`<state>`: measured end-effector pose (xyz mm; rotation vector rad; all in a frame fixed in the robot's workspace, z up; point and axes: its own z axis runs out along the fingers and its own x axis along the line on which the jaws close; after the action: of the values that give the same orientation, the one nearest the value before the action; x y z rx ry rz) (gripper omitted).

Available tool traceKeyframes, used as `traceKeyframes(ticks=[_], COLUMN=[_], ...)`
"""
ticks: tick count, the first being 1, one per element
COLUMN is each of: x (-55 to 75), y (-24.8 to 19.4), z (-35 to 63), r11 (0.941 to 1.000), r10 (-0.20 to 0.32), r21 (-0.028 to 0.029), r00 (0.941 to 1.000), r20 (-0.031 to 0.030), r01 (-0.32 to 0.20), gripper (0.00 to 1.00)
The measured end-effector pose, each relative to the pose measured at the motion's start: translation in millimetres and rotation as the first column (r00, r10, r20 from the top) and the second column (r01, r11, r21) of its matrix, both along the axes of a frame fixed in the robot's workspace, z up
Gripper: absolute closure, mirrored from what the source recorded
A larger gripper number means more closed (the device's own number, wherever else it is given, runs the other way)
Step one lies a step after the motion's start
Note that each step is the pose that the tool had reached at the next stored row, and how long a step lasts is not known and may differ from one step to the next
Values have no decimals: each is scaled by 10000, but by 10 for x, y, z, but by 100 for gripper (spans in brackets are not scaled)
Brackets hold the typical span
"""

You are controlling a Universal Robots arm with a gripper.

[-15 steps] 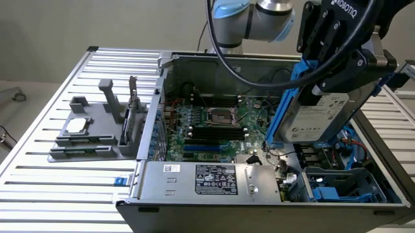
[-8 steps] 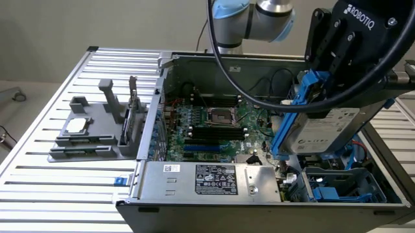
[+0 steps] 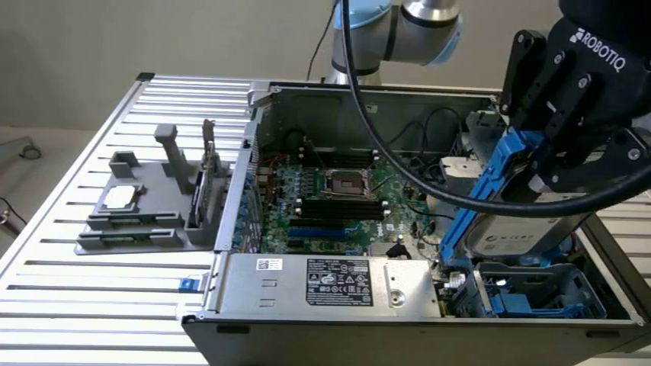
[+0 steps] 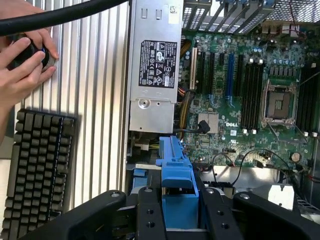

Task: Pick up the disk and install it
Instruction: 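Pick up the disk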

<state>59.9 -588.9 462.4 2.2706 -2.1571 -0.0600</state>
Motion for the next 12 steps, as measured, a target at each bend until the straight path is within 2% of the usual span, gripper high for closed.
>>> traceKeyframes(ticks=[8,12], x=[311,390], y=[-33,-89], z=[-48,-74], r11=[10000,10000], r10=[1,1], r21=[10,10], r00=[10000,10000], r20=[0,0], r01=[-1,-1], gripper=[67,67])
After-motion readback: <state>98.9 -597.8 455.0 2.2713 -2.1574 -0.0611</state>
